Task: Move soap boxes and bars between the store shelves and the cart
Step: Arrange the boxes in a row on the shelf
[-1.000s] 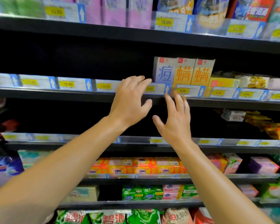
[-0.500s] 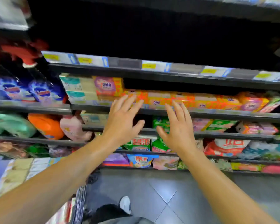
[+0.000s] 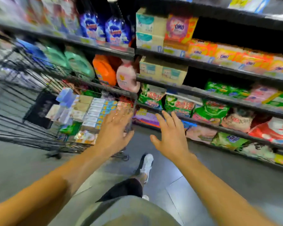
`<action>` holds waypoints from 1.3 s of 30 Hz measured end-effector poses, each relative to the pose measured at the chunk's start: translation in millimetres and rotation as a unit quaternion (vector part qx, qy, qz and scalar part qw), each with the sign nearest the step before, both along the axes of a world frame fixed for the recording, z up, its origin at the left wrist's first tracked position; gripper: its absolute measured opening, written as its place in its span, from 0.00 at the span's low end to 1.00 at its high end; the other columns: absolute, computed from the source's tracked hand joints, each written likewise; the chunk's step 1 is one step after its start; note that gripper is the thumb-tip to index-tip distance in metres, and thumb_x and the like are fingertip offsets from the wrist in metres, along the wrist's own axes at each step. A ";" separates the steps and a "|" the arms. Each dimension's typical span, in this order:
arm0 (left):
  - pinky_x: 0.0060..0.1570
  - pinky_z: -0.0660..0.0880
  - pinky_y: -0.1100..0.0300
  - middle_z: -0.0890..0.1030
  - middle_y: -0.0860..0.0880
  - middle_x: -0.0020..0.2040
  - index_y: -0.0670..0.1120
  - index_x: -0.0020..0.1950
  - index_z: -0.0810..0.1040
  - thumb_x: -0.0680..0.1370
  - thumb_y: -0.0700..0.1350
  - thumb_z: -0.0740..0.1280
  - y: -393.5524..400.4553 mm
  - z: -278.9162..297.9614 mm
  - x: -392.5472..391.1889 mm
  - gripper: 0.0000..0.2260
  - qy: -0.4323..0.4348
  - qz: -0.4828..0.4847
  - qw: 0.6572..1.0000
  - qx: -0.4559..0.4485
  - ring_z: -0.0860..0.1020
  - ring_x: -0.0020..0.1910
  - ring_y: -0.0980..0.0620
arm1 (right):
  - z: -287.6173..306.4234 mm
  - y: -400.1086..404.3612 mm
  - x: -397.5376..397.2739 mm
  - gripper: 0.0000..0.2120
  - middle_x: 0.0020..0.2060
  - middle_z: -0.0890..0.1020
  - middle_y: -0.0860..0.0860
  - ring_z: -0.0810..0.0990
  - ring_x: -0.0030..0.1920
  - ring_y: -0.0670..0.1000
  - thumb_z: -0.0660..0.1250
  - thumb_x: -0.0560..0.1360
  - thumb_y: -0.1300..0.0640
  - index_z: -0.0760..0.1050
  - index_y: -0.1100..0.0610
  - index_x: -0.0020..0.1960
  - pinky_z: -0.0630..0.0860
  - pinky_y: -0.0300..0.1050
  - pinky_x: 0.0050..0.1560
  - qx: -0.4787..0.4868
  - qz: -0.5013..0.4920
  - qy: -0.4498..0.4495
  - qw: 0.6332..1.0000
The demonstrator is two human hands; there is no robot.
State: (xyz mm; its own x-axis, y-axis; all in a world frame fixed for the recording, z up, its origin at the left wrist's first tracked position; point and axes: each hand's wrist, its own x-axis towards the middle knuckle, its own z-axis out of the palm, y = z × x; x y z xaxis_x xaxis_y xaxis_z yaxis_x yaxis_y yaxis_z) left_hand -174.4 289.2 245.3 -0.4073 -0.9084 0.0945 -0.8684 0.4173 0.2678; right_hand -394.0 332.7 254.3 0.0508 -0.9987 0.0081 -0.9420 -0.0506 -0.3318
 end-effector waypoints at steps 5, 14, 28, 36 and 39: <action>0.63 0.70 0.36 0.75 0.39 0.68 0.45 0.70 0.74 0.74 0.59 0.59 35.5 -2.2 81.0 0.29 -0.039 0.054 0.998 0.022 0.72 0.66 0.33 | -6.1 11.8 73.8 0.36 0.70 0.73 0.59 0.68 0.71 0.67 0.73 0.68 0.44 0.71 0.58 0.72 0.66 0.65 0.70 0.011 0.056 0.002 0.998; 0.67 0.67 0.40 0.74 0.42 0.70 0.45 0.73 0.72 0.74 0.60 0.58 25.3 -29.5 208.5 0.31 -0.047 0.137 0.988 0.057 0.70 0.69 0.37 | -22.8 -19.8 180.7 0.36 0.78 0.60 0.54 0.51 0.79 0.60 0.67 0.76 0.43 0.59 0.53 0.79 0.49 0.56 0.77 0.057 0.123 -0.009 0.991; 0.66 0.65 0.35 0.72 0.42 0.71 0.47 0.72 0.72 0.75 0.61 0.57 -120.3 -76.1 396.3 0.30 -0.058 0.099 0.985 0.130 0.68 0.70 0.35 | -68.5 -186.8 371.1 0.36 0.80 0.54 0.53 0.47 0.80 0.57 0.63 0.79 0.42 0.53 0.53 0.81 0.48 0.53 0.79 0.168 0.049 -0.052 0.983; 0.66 0.64 0.33 0.70 0.40 0.72 0.46 0.73 0.70 0.75 0.60 0.57 -189.0 -117.6 436.7 0.30 -0.048 0.105 0.979 0.166 0.65 0.71 0.33 | -122.4 -265.9 432.3 0.38 0.78 0.58 0.56 0.56 0.77 0.59 0.66 0.79 0.44 0.53 0.56 0.80 0.58 0.57 0.76 0.234 0.031 -0.109 0.966; 0.66 0.65 0.33 0.71 0.39 0.71 0.44 0.72 0.71 0.77 0.58 0.57 -212.4 -140.4 440.2 0.28 -0.025 0.126 0.979 0.157 0.67 0.70 0.33 | -155.8 -302.7 442.5 0.37 0.78 0.59 0.56 0.58 0.77 0.59 0.67 0.79 0.45 0.54 0.56 0.80 0.59 0.54 0.75 0.251 0.028 -0.120 0.960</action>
